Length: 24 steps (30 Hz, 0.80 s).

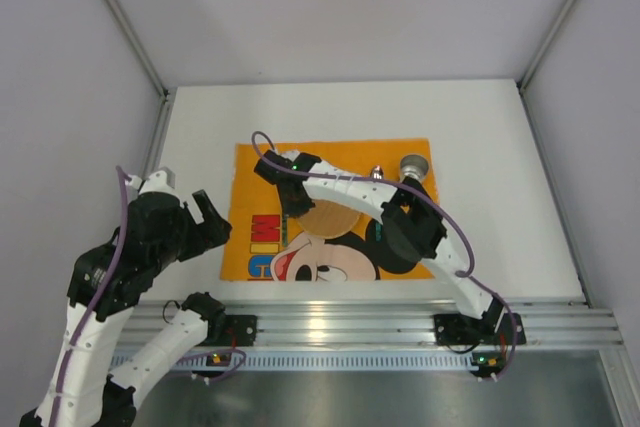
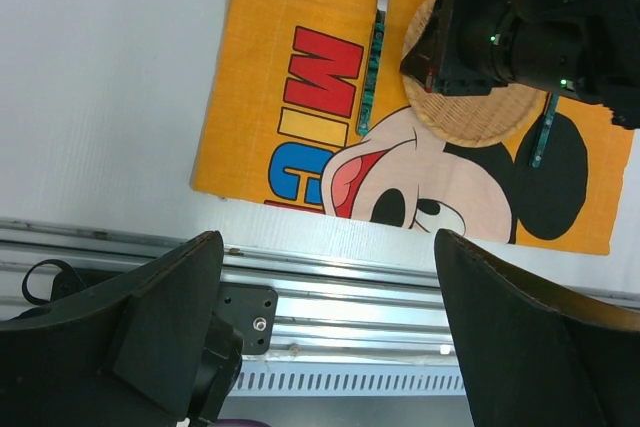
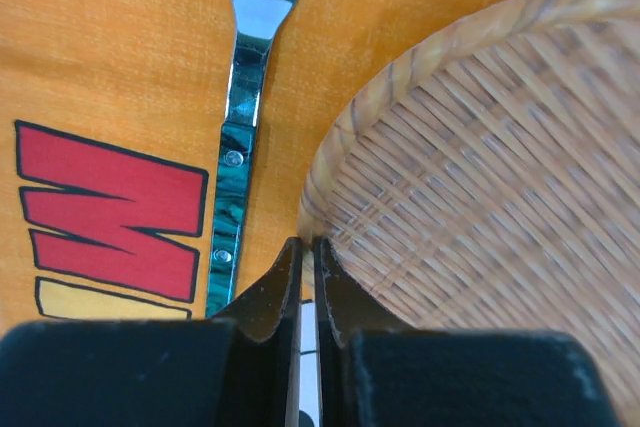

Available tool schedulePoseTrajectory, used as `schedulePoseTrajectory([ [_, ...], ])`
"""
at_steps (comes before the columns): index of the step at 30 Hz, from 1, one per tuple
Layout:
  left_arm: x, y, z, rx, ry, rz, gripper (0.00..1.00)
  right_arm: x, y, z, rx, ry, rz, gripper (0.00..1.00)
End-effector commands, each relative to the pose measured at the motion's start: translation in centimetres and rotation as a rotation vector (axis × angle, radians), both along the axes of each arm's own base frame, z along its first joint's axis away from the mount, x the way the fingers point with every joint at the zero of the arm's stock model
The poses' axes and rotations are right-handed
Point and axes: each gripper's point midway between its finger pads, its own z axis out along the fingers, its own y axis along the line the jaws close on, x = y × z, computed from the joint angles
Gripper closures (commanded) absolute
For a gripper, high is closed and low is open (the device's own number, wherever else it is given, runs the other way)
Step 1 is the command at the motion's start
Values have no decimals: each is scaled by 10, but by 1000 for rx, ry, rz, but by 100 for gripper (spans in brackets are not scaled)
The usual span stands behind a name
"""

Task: Set the dinner table for one person

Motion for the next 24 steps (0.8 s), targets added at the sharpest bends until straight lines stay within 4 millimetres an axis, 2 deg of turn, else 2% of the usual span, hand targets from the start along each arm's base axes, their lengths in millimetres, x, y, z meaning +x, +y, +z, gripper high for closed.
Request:
schedulePoseTrajectory([
  [1, -28, 15, -14, 63, 114, 1, 9, -12, 5, -21, 4, 62, 3, 98],
  [5, -26, 14, -14, 72, 118, -6, 9, -12, 5, -15, 18, 55, 10, 92],
  [8, -22, 12, -13, 67, 109, -9, 8, -9, 4, 5, 42, 20, 12, 83],
  [9, -20, 11, -13, 70, 110, -12, 8, -7, 3, 21, 57, -8, 11, 80],
  [11, -15, 9, -12, 72, 106, -19, 8, -5, 0, 36, 70, -34, 15, 68],
  [12, -14, 8, -12, 73, 102, -19, 8, -4, 0, 55, 100, -59, 12, 65],
  [14, -9, 6, -11, 79, 102, -26, 8, -3, -4, 71, 119, -78, 15, 52],
  [15, -6, 5, -9, 77, 92, -28, 8, -4, -8, 90, 143, -100, 13, 48],
  [16, -4, 4, -7, 77, 86, -32, 8, -6, -9, 99, 155, -110, 17, 40],
  [17, -1, 3, -8, 82, 91, -34, 8, -8, -14, 121, 184, -133, 17, 36],
  [20, 8, 0, -6, 88, 82, -41, 8, -14, -26, 155, 226, -174, 22, 29],
  [21, 10, -1, -5, 87, 78, -44, 8, -19, -37, 180, 258, -211, 19, 27],
  [23, 17, -5, -3, 84, 66, -53, 8, -27, -51, 204, 283, -256, 25, 18],
  [24, 19, -7, -3, 82, 62, -58, 8, -36, -66, 227, 315, -303, 25, 16],
])
